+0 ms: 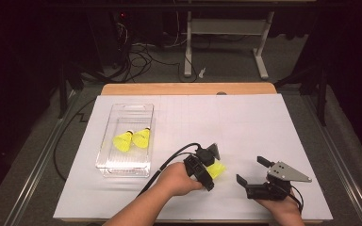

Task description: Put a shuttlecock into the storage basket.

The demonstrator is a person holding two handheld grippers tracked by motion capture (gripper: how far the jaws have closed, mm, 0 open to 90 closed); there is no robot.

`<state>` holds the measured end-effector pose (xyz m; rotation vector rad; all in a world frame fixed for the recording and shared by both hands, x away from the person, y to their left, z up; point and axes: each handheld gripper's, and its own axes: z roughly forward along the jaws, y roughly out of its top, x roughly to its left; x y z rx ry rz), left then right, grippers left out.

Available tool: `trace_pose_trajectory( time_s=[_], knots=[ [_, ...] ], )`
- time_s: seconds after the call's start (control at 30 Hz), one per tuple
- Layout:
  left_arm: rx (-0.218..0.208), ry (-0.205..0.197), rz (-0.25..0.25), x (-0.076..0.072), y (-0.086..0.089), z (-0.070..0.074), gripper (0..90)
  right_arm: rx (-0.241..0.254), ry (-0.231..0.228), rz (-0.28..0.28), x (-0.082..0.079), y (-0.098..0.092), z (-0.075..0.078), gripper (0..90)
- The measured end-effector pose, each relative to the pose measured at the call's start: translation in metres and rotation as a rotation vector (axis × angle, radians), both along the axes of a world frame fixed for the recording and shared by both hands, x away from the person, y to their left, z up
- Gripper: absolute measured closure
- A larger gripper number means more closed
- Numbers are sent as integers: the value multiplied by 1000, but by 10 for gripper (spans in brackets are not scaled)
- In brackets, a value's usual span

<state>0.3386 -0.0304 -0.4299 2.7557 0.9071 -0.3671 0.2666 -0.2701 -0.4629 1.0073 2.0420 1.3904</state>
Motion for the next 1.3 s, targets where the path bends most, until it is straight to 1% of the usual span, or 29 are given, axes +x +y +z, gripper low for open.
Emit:
trace_pose_trajectory(
  time_s=[0.07, 0.23, 0.33, 0.47, 0.57, 0.7, 0.8, 0.9, 1.03, 1.3],
  knots=[
    [0, 1, -4, 0, -1, -1, 461, 0, 2, 0, 0, 0, 0, 3],
    [5, -6, 6, 1, -3, -2, 508, 2, 1, -2, 0, -1, 0, 3],
    [15, -15, 13, 1, -4, -2, 548, 2, 0, -1, 0, -1, 0, 3],
    [35, -21, 7, 0, -5, -3, 599, 3, 0, -1, 0, -1, 0, 3],
    [32, -17, 10, 1, -5, -4, 623, 4, 1, -1, 0, -1, 0, 3],
    [26, -7, 12, 2, -4, -4, 633, 4, 1, -1, 0, -1, 0, 3],
    [29, -8, 15, 2, -3, -4, 639, 5, -2, 0, 0, -1, 0, 3],
    [32, -19, 15, 3, -2, -3, 641, 5, 0, -1, 0, -1, 0, 3],
    [29, -28, 29, 4, 1, -1, 644, 7, 1, -3, 0, -1, 0, 3],
    [27, -40, 26, 5, 6, 4, 645, 5, -1, 0, 0, -1, 0, 3]
  ],
)
